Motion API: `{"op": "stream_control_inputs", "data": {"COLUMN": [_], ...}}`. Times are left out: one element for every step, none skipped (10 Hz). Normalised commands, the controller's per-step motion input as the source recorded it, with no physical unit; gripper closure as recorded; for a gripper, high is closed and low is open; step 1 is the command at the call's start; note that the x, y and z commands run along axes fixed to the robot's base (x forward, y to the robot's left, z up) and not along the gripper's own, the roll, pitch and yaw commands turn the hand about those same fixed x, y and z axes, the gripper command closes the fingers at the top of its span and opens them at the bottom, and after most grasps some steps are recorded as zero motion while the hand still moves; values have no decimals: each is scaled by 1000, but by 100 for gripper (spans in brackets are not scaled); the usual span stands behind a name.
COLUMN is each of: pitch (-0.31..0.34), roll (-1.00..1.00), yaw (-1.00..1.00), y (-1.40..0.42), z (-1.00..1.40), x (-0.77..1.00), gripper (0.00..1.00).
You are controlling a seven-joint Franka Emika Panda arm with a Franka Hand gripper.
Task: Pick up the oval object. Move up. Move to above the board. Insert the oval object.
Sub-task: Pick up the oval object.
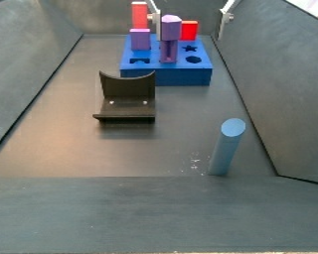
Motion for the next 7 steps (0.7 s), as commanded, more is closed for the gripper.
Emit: {"op": "stream_control_inputs", "data": {"pitch": [0,0,-3,-67,-123,-121,-97], "roll": [83,149,76,37,0,0,0], "yaw": [0,491,746,874,920,920,860], "y": [434,526,340,254,257,263,380], "z": [-209,-374,-491,-620,-697,-689,-523], "x": [-80,-69,-103,-129,-171,-174,-200], "gripper": [0,0,0,0,0,0,0]}}
